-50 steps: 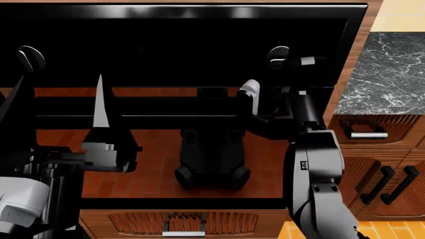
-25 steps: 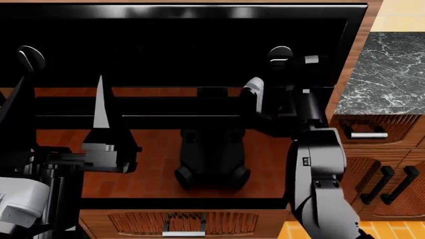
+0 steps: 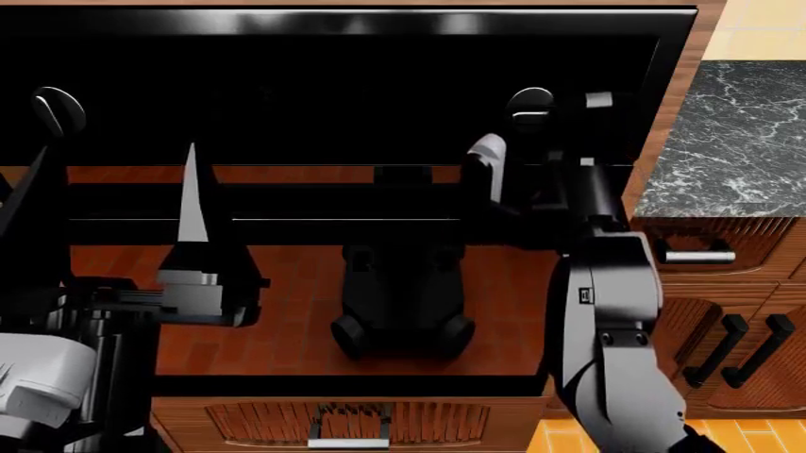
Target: Preheat the oven by turning the temperature knob.
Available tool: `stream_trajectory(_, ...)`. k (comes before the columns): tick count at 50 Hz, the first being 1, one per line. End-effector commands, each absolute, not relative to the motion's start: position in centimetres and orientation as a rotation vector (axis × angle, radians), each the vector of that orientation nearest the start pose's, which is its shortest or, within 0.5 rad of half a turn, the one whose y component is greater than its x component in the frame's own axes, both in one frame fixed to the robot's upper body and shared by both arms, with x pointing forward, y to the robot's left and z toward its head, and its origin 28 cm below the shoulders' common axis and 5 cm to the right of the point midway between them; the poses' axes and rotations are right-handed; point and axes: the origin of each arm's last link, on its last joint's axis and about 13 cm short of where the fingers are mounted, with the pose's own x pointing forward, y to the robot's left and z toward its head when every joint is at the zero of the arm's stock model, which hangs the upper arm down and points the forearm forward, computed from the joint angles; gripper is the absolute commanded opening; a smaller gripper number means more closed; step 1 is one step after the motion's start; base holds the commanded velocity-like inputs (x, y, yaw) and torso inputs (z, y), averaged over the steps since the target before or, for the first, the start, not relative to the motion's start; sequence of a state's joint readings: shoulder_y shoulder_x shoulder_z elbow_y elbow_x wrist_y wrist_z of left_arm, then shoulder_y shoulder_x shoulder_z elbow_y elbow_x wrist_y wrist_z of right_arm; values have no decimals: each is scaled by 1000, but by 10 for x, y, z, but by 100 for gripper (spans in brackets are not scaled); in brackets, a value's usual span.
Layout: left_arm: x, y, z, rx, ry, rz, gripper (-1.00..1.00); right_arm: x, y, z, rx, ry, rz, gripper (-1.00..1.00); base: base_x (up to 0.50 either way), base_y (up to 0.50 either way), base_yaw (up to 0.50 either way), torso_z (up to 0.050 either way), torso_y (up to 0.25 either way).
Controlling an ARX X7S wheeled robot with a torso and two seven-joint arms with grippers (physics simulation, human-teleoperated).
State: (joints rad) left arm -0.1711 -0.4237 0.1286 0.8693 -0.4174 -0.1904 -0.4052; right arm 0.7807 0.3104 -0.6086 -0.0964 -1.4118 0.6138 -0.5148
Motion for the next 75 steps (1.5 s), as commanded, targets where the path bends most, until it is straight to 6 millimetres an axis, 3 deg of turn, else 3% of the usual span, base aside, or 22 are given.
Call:
stream_trajectory(1, 181, 216, 201, -111, -708, -77, 100, 304, -109, 241, -1664, -146, -262, 100, 0, 0, 0, 0, 0)
stream_trajectory(32, 180, 216, 201, -111, -709, -78, 100, 306, -105, 240, -1681, -169, -236, 100, 0, 0, 0, 0, 0)
stream_trajectory(33, 180, 216, 201, -111, -709, -77, 100, 306, -105, 240, -1682, -171, -236, -100, 0, 0, 0, 0, 0)
stream_trajectory(75, 181, 217, 201, -112, -708, -76, 100, 312, -104, 242, -1683, -193, -250, -100, 2, 0, 1, 0, 0)
